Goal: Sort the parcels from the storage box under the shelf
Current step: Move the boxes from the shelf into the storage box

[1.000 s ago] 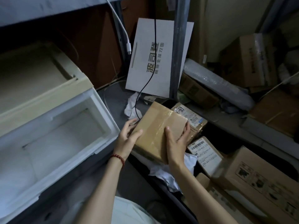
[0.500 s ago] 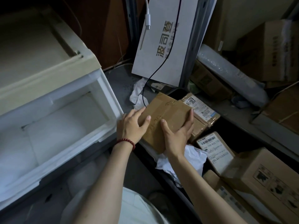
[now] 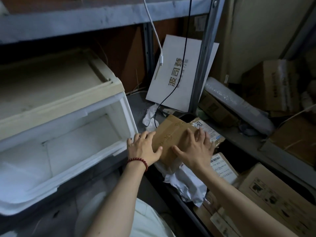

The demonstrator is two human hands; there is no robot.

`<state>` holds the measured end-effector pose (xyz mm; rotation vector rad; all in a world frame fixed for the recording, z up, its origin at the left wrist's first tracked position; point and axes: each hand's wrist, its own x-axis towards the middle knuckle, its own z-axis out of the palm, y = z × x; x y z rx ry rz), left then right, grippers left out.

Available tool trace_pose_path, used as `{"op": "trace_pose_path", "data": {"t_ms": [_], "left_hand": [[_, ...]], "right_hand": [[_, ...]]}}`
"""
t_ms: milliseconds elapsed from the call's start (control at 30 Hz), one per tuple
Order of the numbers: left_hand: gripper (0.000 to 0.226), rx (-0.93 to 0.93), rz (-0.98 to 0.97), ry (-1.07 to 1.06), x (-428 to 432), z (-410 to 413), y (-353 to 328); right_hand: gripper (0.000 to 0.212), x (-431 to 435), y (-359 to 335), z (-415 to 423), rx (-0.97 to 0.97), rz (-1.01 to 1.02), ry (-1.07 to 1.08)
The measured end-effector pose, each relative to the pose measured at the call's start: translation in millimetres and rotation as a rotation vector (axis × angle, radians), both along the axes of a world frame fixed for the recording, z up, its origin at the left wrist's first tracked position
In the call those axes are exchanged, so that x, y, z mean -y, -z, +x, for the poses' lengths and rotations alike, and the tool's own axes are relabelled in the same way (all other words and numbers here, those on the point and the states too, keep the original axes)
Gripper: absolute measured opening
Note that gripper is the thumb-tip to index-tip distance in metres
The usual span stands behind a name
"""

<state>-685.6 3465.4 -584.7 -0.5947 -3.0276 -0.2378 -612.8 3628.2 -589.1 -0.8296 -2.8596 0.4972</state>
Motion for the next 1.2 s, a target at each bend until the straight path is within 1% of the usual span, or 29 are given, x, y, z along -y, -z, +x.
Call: {"op": "trace_pose_path", "data": {"t_ms": [67, 100, 200, 267, 333, 500, 667, 733, 833, 1000, 1100, 1200], "left_hand": [[0.06, 0.02, 0.009, -0.022, 5, 12, -12], [0.058, 0.014, 0.019, -0.032, 9, 18, -19], [0.056, -0.045, 0.058, -0.053, 28, 33, -51], [0.059, -0.1, 0.086, -0.078, 45, 38, -84], [0.061, -0.176, 0.113, -0.123, 64, 40, -125], [0.055, -0.458, 0.151, -0.202, 124, 50, -230], [0.051, -0.698, 0.159, -0.329, 196, 63, -308], [0.052, -0.749, 0.168, -0.384, 226, 64, -329], [0.057, -0.708, 0.149, -0.501, 267, 56, -351], [0.067, -0.565, 0.158, -0.618, 303, 22, -368], [0.072, -0.478, 0.258, -0.622, 319, -8, -374], [0.078, -0.38, 0.386, -0.615, 330, -35, -372]], "right_hand": [[0.078, -6, -15, 5, 0.017, 0.102, -0.054], [0.076, -8, -25, 7, 0.011, 0.114, -0.069], [0.071, -2, -63, 5, -0.04, 0.064, -0.185], [0.066, 12, -93, 2, -0.152, 0.022, -0.278], [0.066, 31, -127, -4, -0.298, 0.016, -0.338], [0.07, 84, -221, -18, -0.632, 0.052, -0.48], [0.072, 146, -305, -36, -0.816, 0.041, -0.611], [0.071, 172, -332, -47, -0.855, 0.026, -0.684], [0.075, 210, -365, -66, -0.81, -0.015, -0.771], [0.08, 251, -396, -101, -0.567, -0.101, -0.863], [0.083, 270, -405, -130, -0.414, -0.196, -0.884], [0.09, 284, -399, -157, -0.32, -0.313, -0.884]]}}
